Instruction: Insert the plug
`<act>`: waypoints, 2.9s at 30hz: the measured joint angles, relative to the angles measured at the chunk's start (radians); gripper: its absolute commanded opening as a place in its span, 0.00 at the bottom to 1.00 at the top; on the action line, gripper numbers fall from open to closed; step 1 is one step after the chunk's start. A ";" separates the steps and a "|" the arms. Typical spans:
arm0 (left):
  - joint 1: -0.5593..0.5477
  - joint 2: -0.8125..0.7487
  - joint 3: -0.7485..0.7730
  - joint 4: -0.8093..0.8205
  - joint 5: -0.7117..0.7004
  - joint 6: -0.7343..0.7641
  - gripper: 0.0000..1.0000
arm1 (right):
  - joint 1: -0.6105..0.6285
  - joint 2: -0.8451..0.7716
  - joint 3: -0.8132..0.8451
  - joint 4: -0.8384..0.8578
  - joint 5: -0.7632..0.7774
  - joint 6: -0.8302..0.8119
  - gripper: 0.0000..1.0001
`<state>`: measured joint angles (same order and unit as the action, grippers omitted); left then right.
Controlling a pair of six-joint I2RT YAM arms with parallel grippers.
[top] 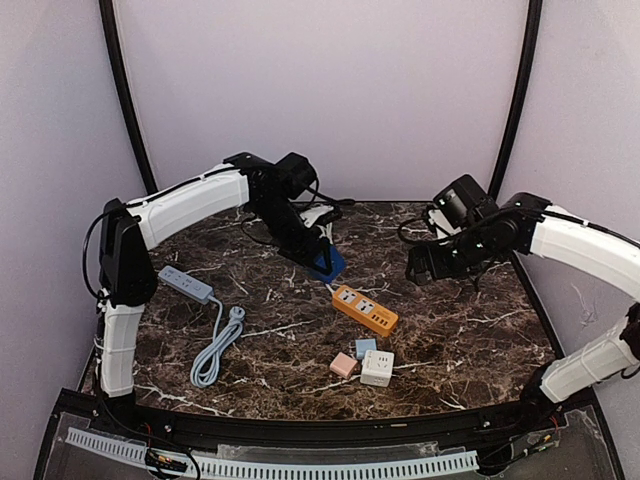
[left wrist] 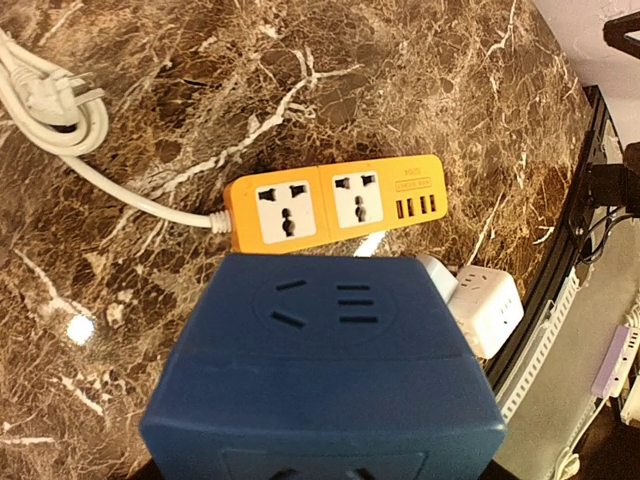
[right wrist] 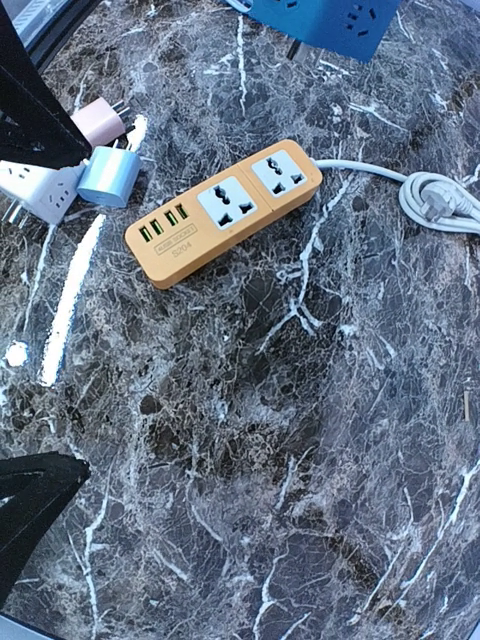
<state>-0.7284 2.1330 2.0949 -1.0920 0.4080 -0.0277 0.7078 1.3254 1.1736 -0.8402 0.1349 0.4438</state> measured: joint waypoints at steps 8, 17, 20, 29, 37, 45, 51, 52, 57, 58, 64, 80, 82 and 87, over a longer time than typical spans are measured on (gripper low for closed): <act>-0.032 0.066 0.025 0.026 0.106 0.003 0.01 | 0.000 -0.028 -0.015 -0.058 0.022 0.004 0.99; -0.031 0.070 0.034 0.071 0.259 0.060 0.01 | 0.000 -0.075 -0.021 -0.094 0.025 0.011 0.99; -0.031 0.088 0.046 0.077 0.276 0.065 0.01 | 0.000 -0.087 -0.034 -0.099 0.029 0.014 0.99; -0.031 0.129 0.059 0.088 0.161 0.064 0.01 | 0.000 -0.089 -0.060 -0.103 0.054 0.030 0.99; -0.035 0.163 0.105 0.087 -0.005 0.049 0.01 | 0.000 -0.090 -0.069 -0.103 0.068 0.029 0.98; -0.060 0.207 0.132 0.084 -0.061 0.041 0.01 | 0.000 -0.090 -0.069 -0.103 0.068 0.029 0.99; -0.078 0.225 0.133 0.070 -0.105 0.013 0.01 | 0.000 -0.090 -0.074 -0.103 0.070 0.030 0.98; -0.080 0.227 0.134 0.069 -0.113 0.009 0.01 | 0.000 -0.090 -0.075 -0.103 0.072 0.031 0.99; -0.087 0.232 0.134 0.065 -0.145 -0.006 0.01 | 0.000 -0.093 -0.077 -0.103 0.075 0.035 0.99; -0.087 0.232 0.134 0.065 -0.150 -0.007 0.01 | 0.000 -0.093 -0.077 -0.103 0.076 0.036 0.98; -0.088 0.244 0.145 0.061 -0.168 -0.010 0.01 | 0.000 -0.095 -0.080 -0.103 0.076 0.037 0.99; -0.116 0.255 0.151 0.054 -0.192 -0.033 0.01 | 0.000 -0.104 -0.086 -0.103 0.090 0.038 0.99; -0.119 0.255 0.152 0.052 -0.200 -0.036 0.01 | 0.000 -0.109 -0.086 -0.103 0.091 0.038 0.98; -0.126 0.260 0.166 0.038 -0.235 -0.046 0.01 | 0.000 -0.112 -0.088 -0.103 0.092 0.040 0.99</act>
<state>-0.8543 2.3932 2.2612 -1.0538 0.1734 -0.0738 0.7078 1.2133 1.0855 -0.9428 0.2264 0.4839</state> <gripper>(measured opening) 0.615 0.986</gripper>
